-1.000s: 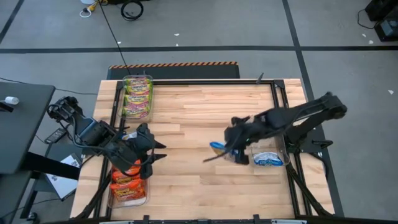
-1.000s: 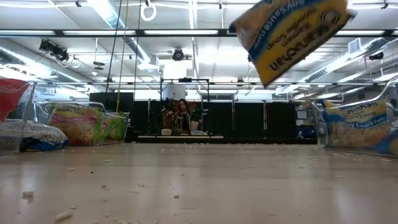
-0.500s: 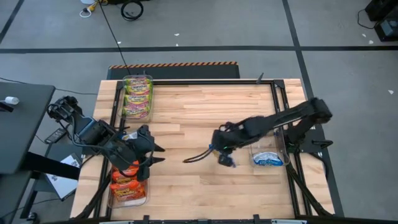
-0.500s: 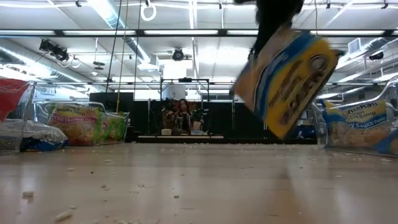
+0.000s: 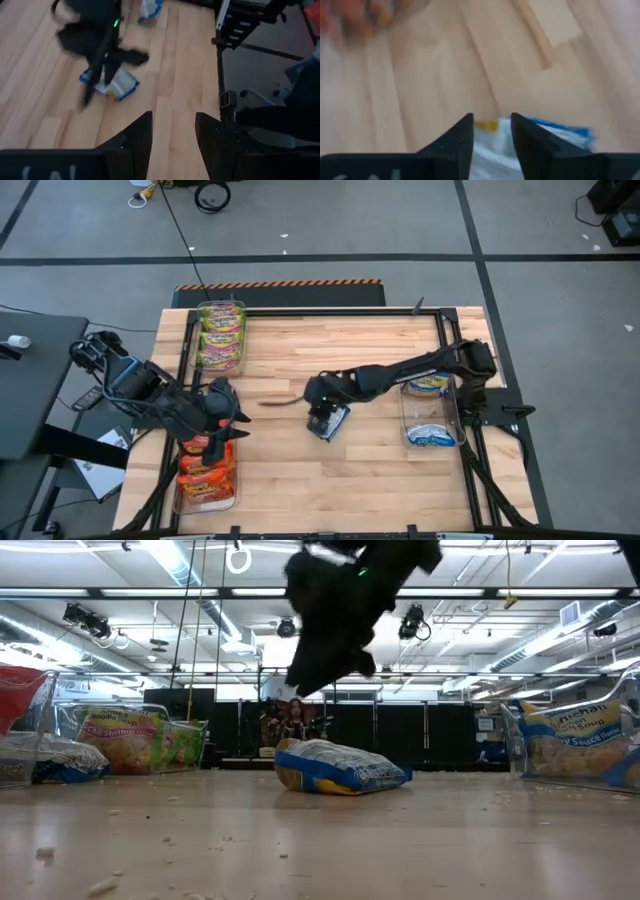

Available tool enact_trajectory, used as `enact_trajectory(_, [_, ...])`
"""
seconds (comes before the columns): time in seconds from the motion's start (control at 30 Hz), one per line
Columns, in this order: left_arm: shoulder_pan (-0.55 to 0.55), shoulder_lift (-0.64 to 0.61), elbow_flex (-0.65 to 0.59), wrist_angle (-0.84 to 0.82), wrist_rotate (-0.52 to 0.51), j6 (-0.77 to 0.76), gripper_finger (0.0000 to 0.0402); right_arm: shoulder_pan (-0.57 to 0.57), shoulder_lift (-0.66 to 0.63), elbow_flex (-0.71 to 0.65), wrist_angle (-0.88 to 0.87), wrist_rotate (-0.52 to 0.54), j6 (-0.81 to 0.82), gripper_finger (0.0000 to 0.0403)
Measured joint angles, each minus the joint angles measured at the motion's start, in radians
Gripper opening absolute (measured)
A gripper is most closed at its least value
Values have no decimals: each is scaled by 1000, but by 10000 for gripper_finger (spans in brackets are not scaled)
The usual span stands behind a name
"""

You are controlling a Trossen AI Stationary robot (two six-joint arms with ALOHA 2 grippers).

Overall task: Sort Maruchan noodles
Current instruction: Put the right blue noodle pack into the right transparent bin

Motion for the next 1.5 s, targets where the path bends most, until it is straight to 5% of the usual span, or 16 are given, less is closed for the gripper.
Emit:
enact_trajectory(0.17, [-48,11,0,-23,-23,-82,153,105,-55,1,-246,30,-529,154])
enact_trajectory(0.37, [-110,24,-1,-21,-129,-169,153,200,-43,-69,-308,152,-785,155])
enact_trajectory(0.53, [-127,24,-1,-7,-140,-262,153,220,-43,-168,-165,300,-855,155])
enact_trajectory(0.83, [-119,24,-1,84,-221,-263,153,220,-43,-340,31,329,-974,155])
enact_trajectory(1.0, [-119,24,-1,102,-291,-263,153,220,-43,-420,201,455,-997,155])
enact_trajectory(1.5, [-119,24,-2,103,-370,-199,153,203,-43,-494,489,497,-1156,151])
